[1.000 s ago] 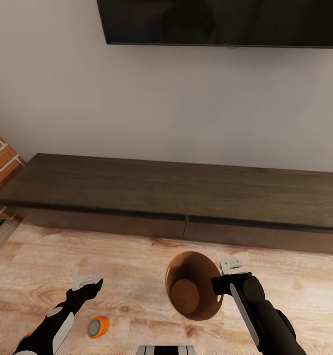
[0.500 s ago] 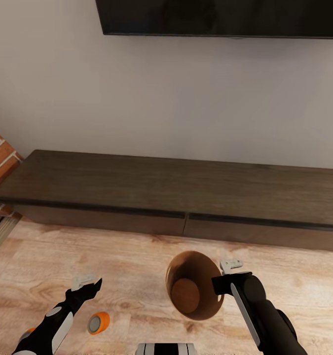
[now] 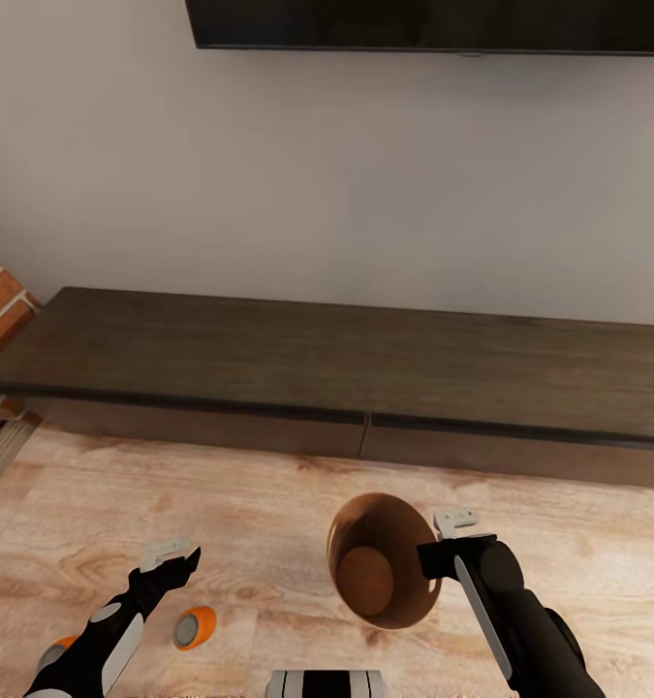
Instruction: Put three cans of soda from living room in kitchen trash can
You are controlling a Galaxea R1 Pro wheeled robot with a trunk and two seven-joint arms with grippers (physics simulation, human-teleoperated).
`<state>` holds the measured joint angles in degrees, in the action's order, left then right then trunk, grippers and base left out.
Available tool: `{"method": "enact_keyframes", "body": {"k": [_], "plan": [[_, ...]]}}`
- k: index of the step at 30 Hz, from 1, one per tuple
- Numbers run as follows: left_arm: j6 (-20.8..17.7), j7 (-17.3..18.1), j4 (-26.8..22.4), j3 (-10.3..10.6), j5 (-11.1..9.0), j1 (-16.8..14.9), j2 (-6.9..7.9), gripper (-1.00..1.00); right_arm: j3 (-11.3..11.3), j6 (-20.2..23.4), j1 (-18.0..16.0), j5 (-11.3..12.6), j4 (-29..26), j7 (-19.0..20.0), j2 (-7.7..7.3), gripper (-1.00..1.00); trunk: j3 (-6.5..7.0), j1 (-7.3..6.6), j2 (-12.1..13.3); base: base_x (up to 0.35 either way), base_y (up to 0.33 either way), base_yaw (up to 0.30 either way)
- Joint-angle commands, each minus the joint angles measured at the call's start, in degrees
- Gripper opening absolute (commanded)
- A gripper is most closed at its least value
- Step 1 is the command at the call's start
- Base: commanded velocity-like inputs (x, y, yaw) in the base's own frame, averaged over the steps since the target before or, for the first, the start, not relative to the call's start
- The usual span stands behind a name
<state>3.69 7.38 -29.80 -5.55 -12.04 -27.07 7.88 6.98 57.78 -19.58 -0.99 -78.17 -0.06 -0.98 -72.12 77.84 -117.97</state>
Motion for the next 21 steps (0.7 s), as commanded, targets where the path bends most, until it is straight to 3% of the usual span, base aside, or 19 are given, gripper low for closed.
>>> {"method": "enact_keyframes", "body": {"k": [1,7,13,21], "plan": [[0.0,0.0,0.0,0.0,0.0,0.0,0.01,1.0,0.0,0.0,0.0,1.3,0.0,0.8,0.01,-1.0,-0.09,0.0,0.0,0.0,0.0,0.0],[0.0,0.1,0.0,0.0,0.0,0.0,0.02,1.0,0.0,0.0,0.0,1.3,0.0,0.8,0.01,-1.0,-0.46,0.0,0.0,-0.013,0.0,0.0],[0.1,0.1,0.0,0.0,0.0,0.0,0.03,1.0,0.0,0.0,0.0,1.3,0.0,0.8,0.01,-1.0,-0.51,0.0,0.0,-0.196,0.0,0.0],[0.1,0.1,0.0,0.0,0.0,0.0,0.03,1.0,0.1,0.0,0.0,1.3,0.0,0.8,0.01,-1.0,-0.51,0.0,0.0,-0.062,0.0,0.0]]}}
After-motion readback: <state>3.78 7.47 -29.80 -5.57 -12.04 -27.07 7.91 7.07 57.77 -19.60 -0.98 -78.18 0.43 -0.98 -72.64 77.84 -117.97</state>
